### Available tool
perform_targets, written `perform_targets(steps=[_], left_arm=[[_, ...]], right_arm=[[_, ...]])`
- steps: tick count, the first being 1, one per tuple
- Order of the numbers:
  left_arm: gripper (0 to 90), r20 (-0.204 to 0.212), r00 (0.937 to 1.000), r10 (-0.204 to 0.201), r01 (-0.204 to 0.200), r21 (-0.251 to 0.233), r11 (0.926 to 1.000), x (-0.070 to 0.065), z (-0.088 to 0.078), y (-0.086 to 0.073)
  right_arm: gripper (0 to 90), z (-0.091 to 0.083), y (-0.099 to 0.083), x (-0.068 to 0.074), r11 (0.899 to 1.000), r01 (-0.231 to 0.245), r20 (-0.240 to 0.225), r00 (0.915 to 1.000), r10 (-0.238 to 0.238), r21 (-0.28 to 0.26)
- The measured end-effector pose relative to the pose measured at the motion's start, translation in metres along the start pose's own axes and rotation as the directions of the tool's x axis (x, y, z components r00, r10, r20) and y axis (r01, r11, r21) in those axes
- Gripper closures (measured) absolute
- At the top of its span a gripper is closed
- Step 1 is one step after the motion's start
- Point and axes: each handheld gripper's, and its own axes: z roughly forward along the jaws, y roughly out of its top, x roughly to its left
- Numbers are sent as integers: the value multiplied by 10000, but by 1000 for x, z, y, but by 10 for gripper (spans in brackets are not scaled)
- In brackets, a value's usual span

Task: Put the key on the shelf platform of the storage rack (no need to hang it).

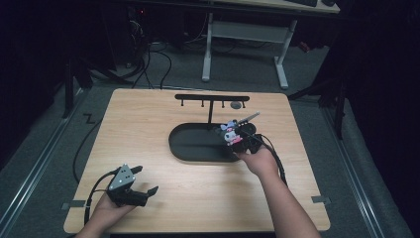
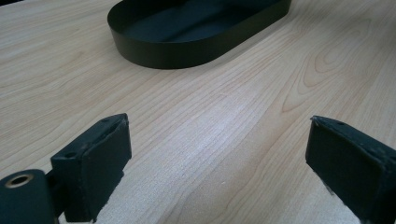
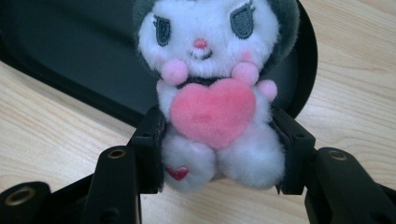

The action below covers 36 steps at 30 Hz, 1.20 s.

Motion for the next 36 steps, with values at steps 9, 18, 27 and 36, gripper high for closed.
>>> perform_targets(steps=[9,18,27,36], left_arm=[[76,25,10000,-36,36,39,10000,1,-1,-1],[76,29,9999,-96,96,-11,10000,1,-2,-2],[76,42,9999,-160,160,1,9999,2,-3,-3],[76,14,9999,-158,158,8,9999,3,-4,-3]], right_arm=[[472,6,12,2,10000,-29,1,10000,29,-85],[472,17,21,2,9999,-117,42,9999,117,62],[472,30,25,3,9997,-107,68,9999,105,213],[472,36,17,5,9988,-76,11,10000,75,486]])
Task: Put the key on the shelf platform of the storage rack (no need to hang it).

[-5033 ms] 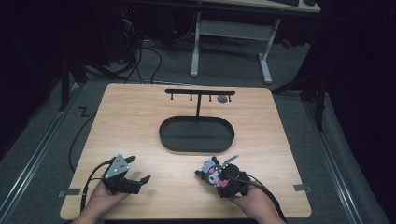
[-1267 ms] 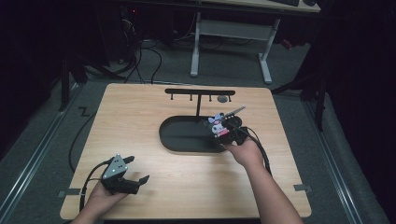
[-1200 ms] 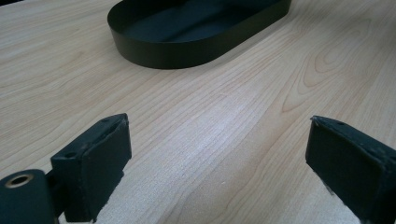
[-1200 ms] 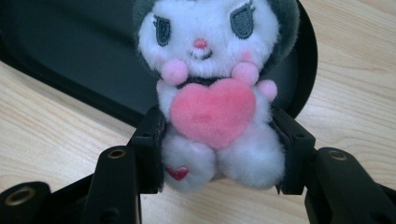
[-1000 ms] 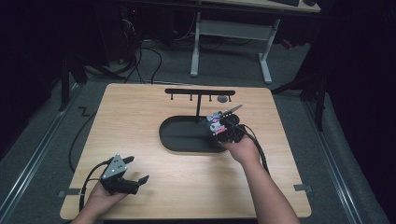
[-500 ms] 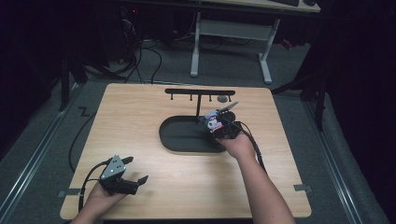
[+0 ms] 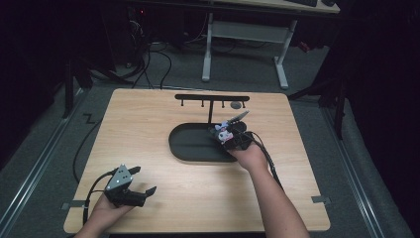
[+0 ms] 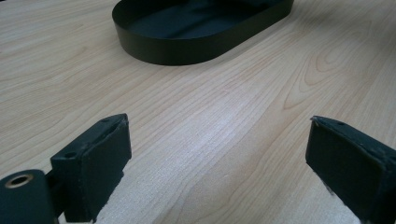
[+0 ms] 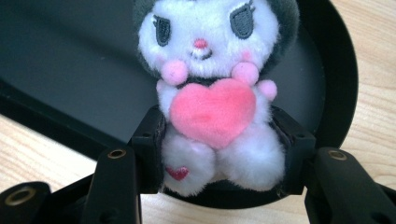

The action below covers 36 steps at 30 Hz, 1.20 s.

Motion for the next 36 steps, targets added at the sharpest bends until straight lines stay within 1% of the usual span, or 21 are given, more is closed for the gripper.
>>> perform_targets(steps=[5,6,7,9,10,11,12,13,15,19,20,21,22,24,26,33,36], left_arm=[[76,16,10000,20,-20,-15,10000,-1,0,0],[76,16,10000,19,-19,-18,10000,-1,0,0],[76,17,10000,19,-19,-19,10000,-1,0,0],[76,11,10000,20,-20,-13,10000,-1,1,0],[76,8,10000,16,-16,-14,10000,-1,1,0],[76,7,10000,9,-9,-18,10000,-1,1,0],[76,5,10000,16,-16,-18,10000,-1,1,0],[76,7,10000,24,-24,-14,10000,-1,1,0],[76,-3,10000,22,-22,-2,10000,-1,1,0],[76,0,10000,25,-25,3,10000,0,0,0],[76,-5,10000,20,-20,2,10000,0,0,0],[76,-5,10000,20,-20,2,10000,0,0,0],[76,-6,10000,18,-18,0,10000,0,0,0],[76,-4,10000,22,-22,-7,10000,0,0,0],[76,-7,10000,22,-22,-25,10000,0,0,0],[76,3,10000,23,-23,-27,10000,-1,0,0],[76,0,10000,34,-34,-25,10000,-1,0,0]], right_arm=[[472,2,-7,-3,9999,-71,9,10000,71,142],[471,1,-8,-3,9997,16,87,10000,-18,250],[471,2,-9,-3,9999,-29,12,10000,29,154],[471,2,-10,-3,9997,-124,-24,9999,125,191],[471,3,-10,-4,9998,-49,-58,10000,50,176],[470,5,-10,-4,9996,-148,-79,9999,150,235],[470,8,-9,-3,9993,-65,-71,10000,67,378],[470,8,-9,-3,9993,-65,-71,10000,67,378],[468,11,-9,-1,9994,-30,-134,9999,35,336],[450,14,-7,3,9998,59,-103,9999,-57,182],[411,14,-6,4,9999,59,-80,10000,-58,127],[411,14,-6,4,9999,59,-80,10000,-58,127],[383,14,-6,5,10000,-17,-114,9999,17,67],[348,13,-5,5,10000,74,-91,9999,-74,-34],[314,9,-4,6,9999,59,-135,9999,-61,-162],[299,-1,-5,5,9993,19,-179,9998,-26,-374],[300,-5,-6,5,9990,44,-115,9999,-49,-437]])
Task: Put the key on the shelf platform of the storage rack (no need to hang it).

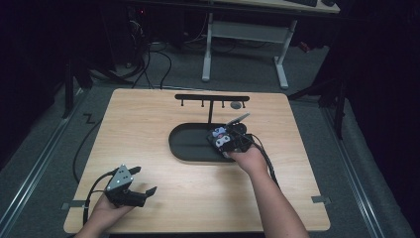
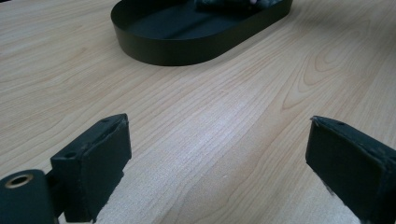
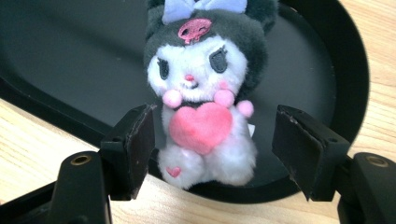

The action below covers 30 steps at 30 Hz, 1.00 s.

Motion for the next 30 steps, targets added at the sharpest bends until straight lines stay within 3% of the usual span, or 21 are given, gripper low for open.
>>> perform_targets(steps=[17,26,29,30], left_arm=[[76,-10,10000,83,-83,113,9999,-1,1,-1],[76,-21,10000,94,-93,139,9999,-2,2,0],[76,-15,10000,91,-90,142,9999,-2,3,0],[76,-10,10000,92,-92,162,9998,-2,3,0]], right_arm=[[297,-18,-16,-3,9993,96,12,10000,-96,-363],[301,-33,-38,-7,9928,399,-100,9991,-413,-1134],[317,-36,-52,-12,9887,141,-578,9981,-229,-1490],[317,-37,-56,-13,9875,205,-548,9981,-294,-1561]])
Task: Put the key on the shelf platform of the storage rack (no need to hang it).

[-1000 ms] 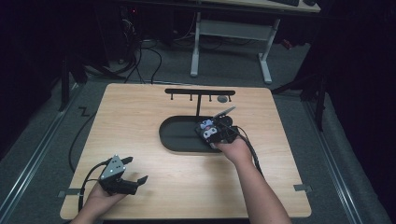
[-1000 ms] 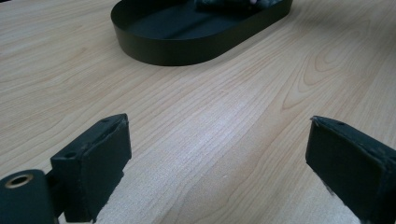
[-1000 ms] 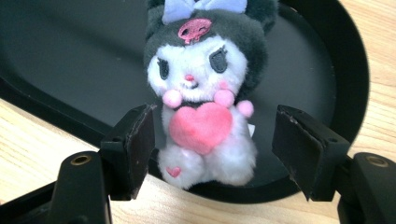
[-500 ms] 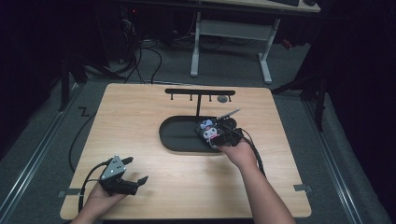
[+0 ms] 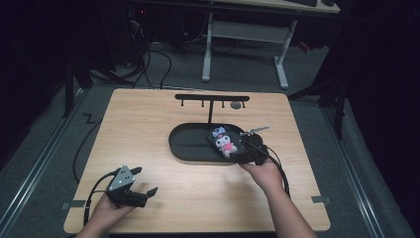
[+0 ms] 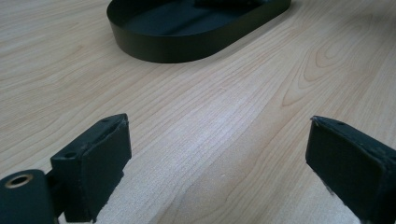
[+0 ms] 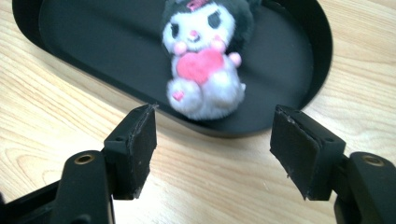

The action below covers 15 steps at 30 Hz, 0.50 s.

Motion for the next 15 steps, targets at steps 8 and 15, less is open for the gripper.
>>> perform_targets(steps=[8,15], left_arm=[[76,-7,10000,20,-20,8,10000,0,1,0],[76,3,10000,43,-43,-10,10000,0,0,1]], right_arm=[[305,-4,-24,-3,9989,316,416,9987,-302,-348],[263,-1,-52,-6,9931,5,278,9996,28,-1172]])
